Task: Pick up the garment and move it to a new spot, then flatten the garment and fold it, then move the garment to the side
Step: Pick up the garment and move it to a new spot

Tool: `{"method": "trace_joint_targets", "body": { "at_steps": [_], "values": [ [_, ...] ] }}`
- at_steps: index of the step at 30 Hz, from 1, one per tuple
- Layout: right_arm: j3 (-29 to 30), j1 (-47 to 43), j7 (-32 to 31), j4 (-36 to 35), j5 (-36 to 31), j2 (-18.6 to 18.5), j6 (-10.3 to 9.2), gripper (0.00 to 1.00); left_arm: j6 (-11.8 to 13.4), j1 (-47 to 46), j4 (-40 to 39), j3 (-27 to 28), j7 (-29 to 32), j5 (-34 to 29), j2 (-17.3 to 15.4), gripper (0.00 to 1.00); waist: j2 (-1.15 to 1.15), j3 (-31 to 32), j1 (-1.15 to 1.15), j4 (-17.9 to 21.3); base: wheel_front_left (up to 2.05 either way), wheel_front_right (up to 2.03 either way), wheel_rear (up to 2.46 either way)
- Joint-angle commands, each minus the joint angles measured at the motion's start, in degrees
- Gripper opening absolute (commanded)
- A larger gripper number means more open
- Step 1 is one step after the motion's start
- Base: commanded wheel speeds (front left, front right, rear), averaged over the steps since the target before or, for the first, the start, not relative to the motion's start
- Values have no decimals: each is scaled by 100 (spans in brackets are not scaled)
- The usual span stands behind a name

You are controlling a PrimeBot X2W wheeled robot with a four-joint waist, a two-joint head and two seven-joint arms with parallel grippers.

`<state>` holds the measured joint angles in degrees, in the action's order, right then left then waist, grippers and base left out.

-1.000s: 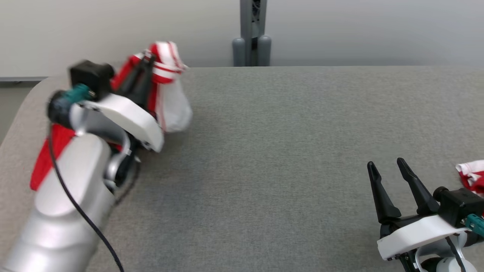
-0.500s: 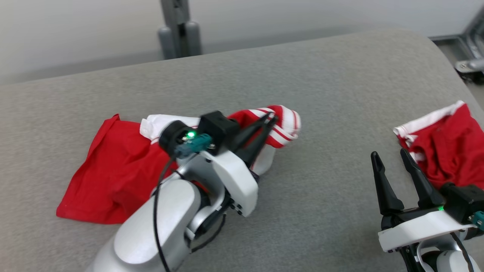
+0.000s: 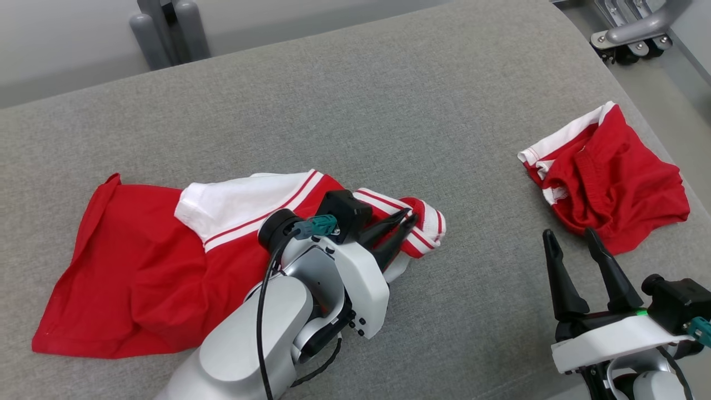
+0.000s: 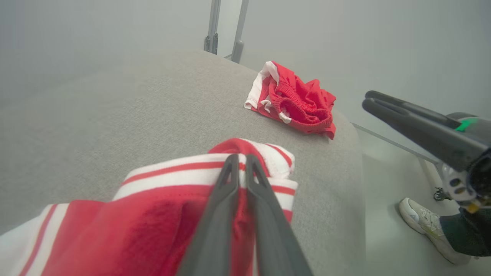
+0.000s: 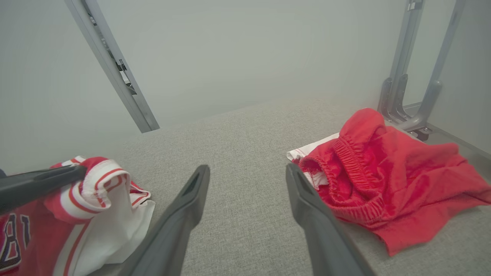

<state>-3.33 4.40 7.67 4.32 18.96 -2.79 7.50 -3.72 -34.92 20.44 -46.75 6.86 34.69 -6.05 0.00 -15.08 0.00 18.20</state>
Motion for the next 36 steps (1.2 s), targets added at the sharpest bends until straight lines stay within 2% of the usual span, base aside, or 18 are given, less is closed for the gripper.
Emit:
{"method": "trace_joint_targets", "body": {
  "at_steps": [1,6,9,13,19,23,28,32,36],
  "values": [
    [40,34,43,22,-26,-24,-2,100,-48,-76,38,6,-88,24,8,100,0,55,0,-72,0,0,0],
    [122,67,-21,9,-110,-25,-2,100,-90,-53,-62,81,-452,28,-43,100,0,222,0,-353,0,0,0],
    [186,67,-66,-54,-182,-25,-2,100,58,52,-288,230,-686,-24,-204,100,0,340,0,-562,0,0,0],
    [247,78,-175,-134,-309,-26,-2,100,402,210,-643,583,-1000,-76,-506,100,0,484,0,-837,0,0,0],
    [329,115,-294,-257,-426,-26,-2,100,846,524,-1147,1331,-1516,98,-1001,100,0,657,0,-1174,0,0,0],
    [353,108,-360,-290,-458,-27,-2,100,1041,776,-1378,1858,-1924,204,-1283,100,0,757,0,-1336,0,0,0],
    [385,88,-409,-308,-509,-26,-2,100,1311,1211,-1618,2623,-2156,228,-1597,100,0,839,0,-1479,0,0,0],
    [397,57,-443,-327,-533,-25,-2,100,1435,1699,-1919,3235,-2193,180,-1725,100,0,891,0,-1562,0,0,0],
    [388,-7,-464,-321,-590,-26,-2,100,1449,2298,-2261,3787,-2191,-71,-1682,100,0,997,0,-1625,0,0,0]
  ]
}}
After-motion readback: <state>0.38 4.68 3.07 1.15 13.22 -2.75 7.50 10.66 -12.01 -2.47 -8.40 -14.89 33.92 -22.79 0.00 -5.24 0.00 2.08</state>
